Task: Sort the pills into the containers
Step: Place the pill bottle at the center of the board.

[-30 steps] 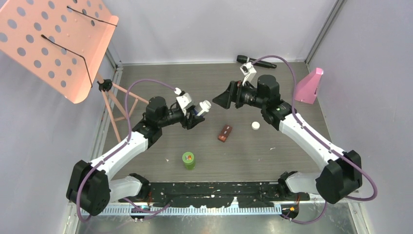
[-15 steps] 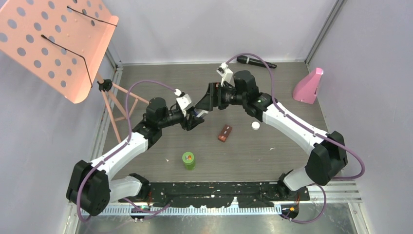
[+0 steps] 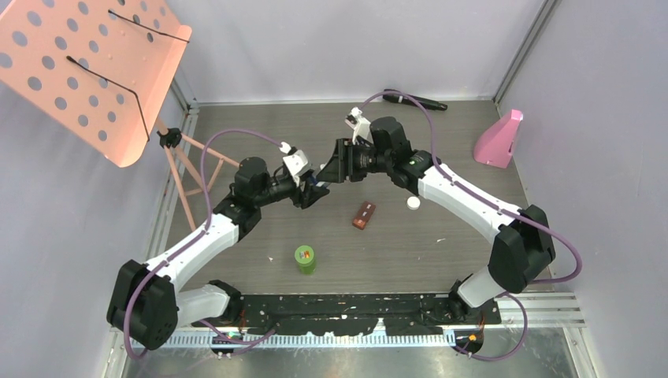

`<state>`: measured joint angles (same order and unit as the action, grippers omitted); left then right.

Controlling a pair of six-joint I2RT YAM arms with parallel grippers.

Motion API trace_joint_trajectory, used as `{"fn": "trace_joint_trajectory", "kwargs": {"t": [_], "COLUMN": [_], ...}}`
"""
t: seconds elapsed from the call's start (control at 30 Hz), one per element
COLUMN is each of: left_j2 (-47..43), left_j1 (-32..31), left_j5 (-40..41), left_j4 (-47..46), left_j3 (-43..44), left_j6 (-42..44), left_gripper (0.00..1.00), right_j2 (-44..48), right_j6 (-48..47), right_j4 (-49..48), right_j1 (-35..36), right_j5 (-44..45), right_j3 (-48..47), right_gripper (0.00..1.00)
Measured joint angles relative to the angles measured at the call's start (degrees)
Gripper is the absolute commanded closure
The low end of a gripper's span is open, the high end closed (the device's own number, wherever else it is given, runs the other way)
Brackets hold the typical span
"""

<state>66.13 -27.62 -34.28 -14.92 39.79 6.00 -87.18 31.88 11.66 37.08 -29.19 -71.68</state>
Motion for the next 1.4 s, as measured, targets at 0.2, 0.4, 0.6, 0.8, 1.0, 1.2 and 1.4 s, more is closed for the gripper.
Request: {"fn": "trace_joint_trajectory", "kwargs": {"t": [0.2,0.4,0.6,0.8,1.0,1.2,1.4], "left_j2": [0.0,-3.3,-12.1,-16.9,-16.9,-17.0,-16.3], "left_j1": [-0.1,-0.2,-0.2,-0.2,0.0,0.7,1.9], "left_j5": [4.9,17.0,32.5,40.1,42.8,44.9,46.1], "left_j4": [0.5,3.7,9.1,14.9,18.6,19.5,22.8], "left_j3": [0.0,-1.1,-3.3,-2.8,-2.6,-2.6,-0.7], "left_j6": [-2.1,-5.5,-9.3,-11.5,-12.9,-14.6,-16.7], "left_gripper": [0.01,0.01,0.0,0.01,0.0,0.01,0.01], "right_j2": [-1.0,-4.9,-15.8,-24.8,-28.3,-28.3,-26.9], "right_j6": [-0.6,-6.4,-11.5,-14.4,-16.2,-17.4,-17.8], "right_j4": [-1.0,3.7,9.0,14.9,18.0,21.9,24.5], "right_j1": [0.6,2.9,5.9,9.5,11.0,11.0,10.9], "right_j5": [2.9,17.5,31.4,38.8,42.5,43.5,42.5], "right_j3": [0.0,-1.6,-4.9,-11.9,-17.0,-18.3,-20.7], "right_gripper": [0.82,0.81,0.78,0.7,0.23,0.03,0.0]}}
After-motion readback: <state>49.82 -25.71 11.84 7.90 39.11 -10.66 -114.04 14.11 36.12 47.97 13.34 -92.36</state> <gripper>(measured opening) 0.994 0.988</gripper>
